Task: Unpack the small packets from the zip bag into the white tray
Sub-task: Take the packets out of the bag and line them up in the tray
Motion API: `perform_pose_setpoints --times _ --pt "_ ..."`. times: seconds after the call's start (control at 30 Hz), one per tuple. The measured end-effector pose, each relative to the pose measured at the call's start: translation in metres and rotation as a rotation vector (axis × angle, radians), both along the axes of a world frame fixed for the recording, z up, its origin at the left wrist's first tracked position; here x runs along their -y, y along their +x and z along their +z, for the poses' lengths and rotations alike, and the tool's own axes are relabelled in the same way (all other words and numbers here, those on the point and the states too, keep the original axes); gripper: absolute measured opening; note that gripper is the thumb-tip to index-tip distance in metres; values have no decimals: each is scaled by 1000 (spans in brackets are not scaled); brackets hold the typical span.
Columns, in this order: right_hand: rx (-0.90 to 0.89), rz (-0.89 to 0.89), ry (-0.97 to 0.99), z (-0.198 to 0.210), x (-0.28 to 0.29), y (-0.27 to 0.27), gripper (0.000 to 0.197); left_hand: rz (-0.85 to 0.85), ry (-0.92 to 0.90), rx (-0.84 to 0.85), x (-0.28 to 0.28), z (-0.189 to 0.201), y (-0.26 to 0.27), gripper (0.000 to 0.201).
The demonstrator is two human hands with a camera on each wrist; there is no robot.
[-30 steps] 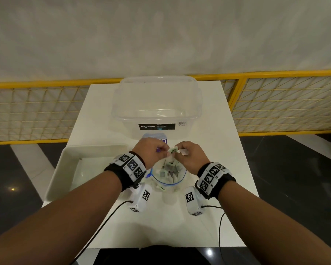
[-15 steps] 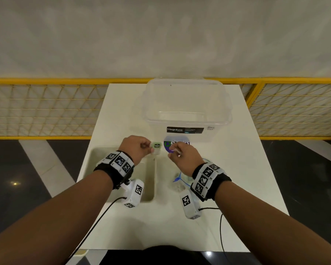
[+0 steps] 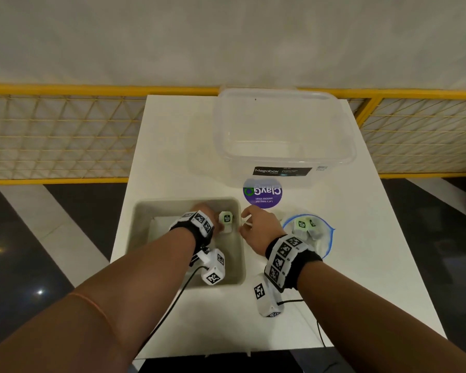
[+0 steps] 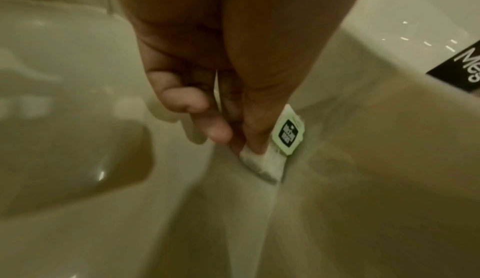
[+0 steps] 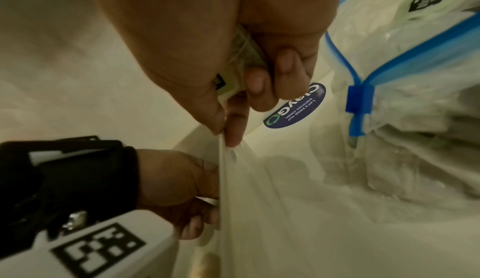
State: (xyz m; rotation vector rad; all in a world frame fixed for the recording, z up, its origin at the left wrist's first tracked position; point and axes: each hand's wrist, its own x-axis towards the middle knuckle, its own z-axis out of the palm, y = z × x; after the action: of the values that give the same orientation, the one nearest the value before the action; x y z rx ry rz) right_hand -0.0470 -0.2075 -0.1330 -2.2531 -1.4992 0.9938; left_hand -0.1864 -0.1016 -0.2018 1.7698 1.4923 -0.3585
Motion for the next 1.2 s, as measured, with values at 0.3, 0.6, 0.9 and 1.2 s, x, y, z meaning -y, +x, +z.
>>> perform_pose_setpoints --times 0.3,0.6,0.9,1.2 --pt "-54 -23 16 2 3 0 30 -112 111 -64 -1 -4 9 32" --pt "-265 -118 169 23 0 10 14 -129 286 109 2 53 -8 31" --pt "-256 -34 298 23 -4 15 5 -106 298 560 27 111 -15 17" --pt "-204 -38 273 18 -5 5 23 -53 373 487 29 109 -19 12"
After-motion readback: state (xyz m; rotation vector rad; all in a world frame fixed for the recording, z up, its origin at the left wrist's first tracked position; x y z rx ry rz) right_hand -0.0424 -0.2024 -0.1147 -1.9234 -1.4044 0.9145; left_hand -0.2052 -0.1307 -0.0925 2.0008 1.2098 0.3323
